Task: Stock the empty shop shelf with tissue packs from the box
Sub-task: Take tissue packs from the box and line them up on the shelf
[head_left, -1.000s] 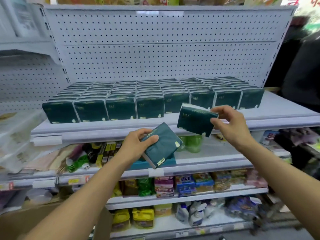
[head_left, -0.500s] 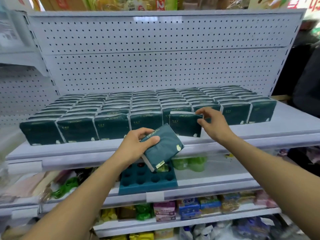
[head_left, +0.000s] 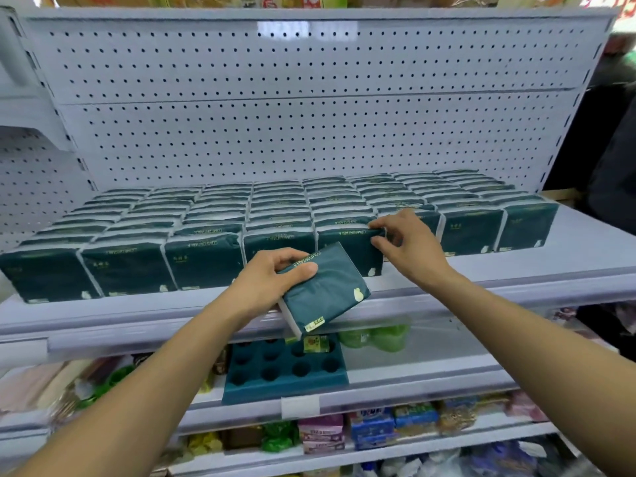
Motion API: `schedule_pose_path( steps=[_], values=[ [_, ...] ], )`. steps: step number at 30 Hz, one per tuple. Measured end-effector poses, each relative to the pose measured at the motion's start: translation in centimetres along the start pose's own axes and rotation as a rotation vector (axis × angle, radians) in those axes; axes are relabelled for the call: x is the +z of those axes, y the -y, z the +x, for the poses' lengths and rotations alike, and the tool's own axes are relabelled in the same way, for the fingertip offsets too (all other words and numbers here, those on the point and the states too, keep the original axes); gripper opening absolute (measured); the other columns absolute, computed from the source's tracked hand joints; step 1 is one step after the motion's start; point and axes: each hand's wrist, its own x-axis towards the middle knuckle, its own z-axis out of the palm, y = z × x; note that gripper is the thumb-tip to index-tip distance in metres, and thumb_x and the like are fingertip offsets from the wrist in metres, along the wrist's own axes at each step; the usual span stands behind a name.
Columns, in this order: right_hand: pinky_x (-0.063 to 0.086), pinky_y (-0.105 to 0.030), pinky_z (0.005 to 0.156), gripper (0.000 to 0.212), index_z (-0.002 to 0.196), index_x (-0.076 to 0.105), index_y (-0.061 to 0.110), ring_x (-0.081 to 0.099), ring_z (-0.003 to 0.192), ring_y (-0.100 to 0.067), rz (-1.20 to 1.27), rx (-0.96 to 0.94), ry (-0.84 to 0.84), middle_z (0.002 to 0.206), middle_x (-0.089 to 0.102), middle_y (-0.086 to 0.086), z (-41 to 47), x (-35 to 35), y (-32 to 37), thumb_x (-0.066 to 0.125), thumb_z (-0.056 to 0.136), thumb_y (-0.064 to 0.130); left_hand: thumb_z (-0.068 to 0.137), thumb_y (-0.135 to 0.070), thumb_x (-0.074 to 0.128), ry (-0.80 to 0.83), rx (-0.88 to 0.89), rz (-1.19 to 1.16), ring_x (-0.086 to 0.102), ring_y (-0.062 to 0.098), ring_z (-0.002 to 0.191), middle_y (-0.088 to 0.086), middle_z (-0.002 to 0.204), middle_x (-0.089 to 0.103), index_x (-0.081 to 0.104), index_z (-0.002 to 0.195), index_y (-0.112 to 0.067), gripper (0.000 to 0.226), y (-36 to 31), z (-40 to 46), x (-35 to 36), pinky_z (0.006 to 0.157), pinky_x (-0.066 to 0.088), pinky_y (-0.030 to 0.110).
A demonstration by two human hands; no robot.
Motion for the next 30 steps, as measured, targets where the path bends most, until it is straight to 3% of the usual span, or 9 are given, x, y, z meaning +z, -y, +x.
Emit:
schedule_pose_path(
  steps=[3,5,10,12,15,17,20,23,30],
  values=[
    [0.04,-0.029,0.066,0.036,0.13,0.052,0.04,0.051,0.079,-0.002,-0.082,-0.026,-0.026,0.1,0.048,0.01,-0.5,-1.2,0.1,0.053,0.095,0.045,0.093,-0.031,0.065,0.007,0.029,0.011,0.071,0.003,0.08,-0.01,0.092,0.075,0.072,0.104,-0.024,0.015,-0.6,0.2,0.6,0.059,0.05,0.015],
    [0.043,-0.027,0.069,0.04,0.13,0.052,0.039,0.051,0.078,-0.003,0.123,-0.046,-0.003,0.095,0.051,0.01,-1.3,-2.5,0.4,0.055,0.092,0.05,0.093,-0.03,0.065,0.022,0.062,0.04,0.07,0.004,0.086,-0.01,0.095,0.075,0.073,0.105,-0.023,0.016,-1.3,0.5,1.3,0.066,0.051,0.015],
    [0.053,-0.029,0.087,0.05,0.128,0.057,0.028,0.063,0.104,-0.008,0.522,0.005,0.462,0.109,0.069,0.007,-2.7,-4.9,-0.1,0.077,0.081,0.031,0.092,-0.029,0.066,0.037,0.207,0.131,0.067,0.001,0.092,-0.013,0.098,0.074,0.073,0.108,-0.023,0.018,-3.0,1.9,5.4,0.08,0.052,0.02],
    [0.056,-0.03,0.083,0.042,0.118,0.063,0.024,0.067,0.099,-0.011,0.561,0.009,0.422,0.103,0.072,0.006,-3.1,-5.9,-1.1,0.079,0.08,0.017,0.093,-0.034,0.063,-0.038,0.312,0.248,0.064,-0.001,0.089,-0.016,0.098,0.071,0.071,0.109,-0.028,0.019,-3.1,2.4,7.1,0.08,0.051,0.022],
    [0.046,-0.012,0.07,0.039,0.112,0.064,0.022,0.06,0.074,0.005,0.521,0.037,0.26,0.081,0.067,0.026,-3.3,-7.9,-3.3,0.079,0.078,0.011,0.097,-0.04,0.055,-0.374,0.541,0.576,0.054,0.003,0.104,-0.016,0.116,0.062,0.061,0.126,-0.03,0.03,-2.2,3.3,8.1,0.092,0.045,0.028],
    [0.039,-0.009,0.078,0.043,0.114,0.062,0.025,0.055,0.086,0.013,0.497,0.088,0.103,0.095,0.063,0.027,-3.0,-8.9,-5.4,0.081,0.077,0.016,0.096,-0.04,0.057,-0.466,0.627,0.798,0.045,0.013,0.125,-0.006,0.137,0.054,0.05,0.139,-0.025,0.046,-1.4,4.3,7.9,0.108,0.032,0.035],
    [0.037,-0.007,0.085,0.046,0.115,0.058,0.025,0.051,0.112,-0.003,0.468,0.172,-0.024,0.117,0.059,0.011,-2.5,-8.8,-8.0,0.081,0.076,0.018,0.093,-0.054,0.055,-0.359,0.492,1.183,0.014,0.02,0.15,-0.002,0.163,0.018,0.016,0.156,-0.028,0.078,-0.6,5.7,7.7,0.121,0.003,0.047],
    [0.037,-0.009,0.082,0.044,0.114,0.058,0.02,0.051,0.112,-0.01,0.428,0.205,-0.032,0.114,0.058,0.008,-2.3,-7.5,-9.1,0.08,0.077,0.016,0.093,-0.064,0.044,-0.266,0.349,1.424,-0.011,0.019,0.151,-0.004,0.164,-0.011,-0.014,0.154,-0.03,0.091,-0.2,6.5,8.0,0.117,-0.016,0.05],
    [0.039,-0.012,0.077,0.055,0.131,0.055,0.025,0.05,0.086,-0.009,0.241,0.166,-0.124,0.104,0.052,0.002,-1.7,-5.1,-9.3,0.077,0.081,0.026,0.097,-0.055,0.045,-0.295,0.315,1.462,-0.002,0.016,0.152,-0.006,0.165,-0.002,-0.014,0.154,-0.028,0.086,0.0,6.8,8.5,0.118,-0.014,0.05]
  ],
)
